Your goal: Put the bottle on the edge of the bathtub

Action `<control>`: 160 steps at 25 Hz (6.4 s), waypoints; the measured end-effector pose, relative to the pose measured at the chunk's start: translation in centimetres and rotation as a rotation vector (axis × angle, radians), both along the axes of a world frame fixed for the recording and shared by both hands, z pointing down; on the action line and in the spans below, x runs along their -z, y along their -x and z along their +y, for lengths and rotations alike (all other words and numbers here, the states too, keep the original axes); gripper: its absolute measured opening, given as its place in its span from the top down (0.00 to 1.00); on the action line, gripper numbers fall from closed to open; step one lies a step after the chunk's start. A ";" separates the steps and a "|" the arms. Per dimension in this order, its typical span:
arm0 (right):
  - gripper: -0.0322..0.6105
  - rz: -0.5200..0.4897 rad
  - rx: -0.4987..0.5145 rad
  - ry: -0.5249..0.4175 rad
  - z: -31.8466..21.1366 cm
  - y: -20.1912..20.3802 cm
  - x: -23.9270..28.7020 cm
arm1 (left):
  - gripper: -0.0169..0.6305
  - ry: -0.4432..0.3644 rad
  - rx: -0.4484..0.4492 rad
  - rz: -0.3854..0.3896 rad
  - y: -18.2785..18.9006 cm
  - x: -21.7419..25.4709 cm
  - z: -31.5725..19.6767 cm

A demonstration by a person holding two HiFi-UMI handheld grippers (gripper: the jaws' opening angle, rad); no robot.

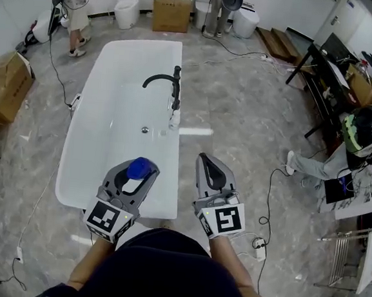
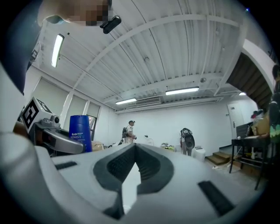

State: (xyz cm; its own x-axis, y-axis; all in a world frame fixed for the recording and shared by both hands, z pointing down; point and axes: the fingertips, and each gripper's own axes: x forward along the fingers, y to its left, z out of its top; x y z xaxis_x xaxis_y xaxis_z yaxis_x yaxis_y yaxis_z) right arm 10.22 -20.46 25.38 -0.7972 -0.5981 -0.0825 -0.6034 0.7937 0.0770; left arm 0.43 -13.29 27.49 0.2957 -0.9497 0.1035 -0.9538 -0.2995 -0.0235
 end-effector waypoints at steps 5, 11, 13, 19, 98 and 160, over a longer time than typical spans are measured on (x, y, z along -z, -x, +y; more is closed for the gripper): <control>0.95 -0.012 0.023 0.030 0.4 1.1 -1.1 | 0.74 0.023 0.015 -0.016 0.6 -0.6 0.4; 0.95 -0.012 0.007 0.059 0.6 1.2 -2.1 | 0.74 0.043 -0.006 -0.009 0.6 -1.2 0.3; 0.95 -0.011 -0.010 0.058 0.8 1.1 -1.9 | 0.74 0.045 -0.020 -0.012 0.8 -1.2 0.5; 0.95 -0.012 -0.055 0.064 0.1 1.3 -1.2 | 0.74 0.039 -0.046 -0.030 1.3 0.3 -0.7; 0.95 0.172 -0.097 0.310 -19.5 7.5 -34.1 | 0.74 0.136 -0.342 -0.110 2.6 -36.7 -28.0; 0.95 0.040 -0.102 0.066 -8.6 6.8 -5.6 | 0.97 -0.180 -0.252 0.044 4.2 -2.8 -11.9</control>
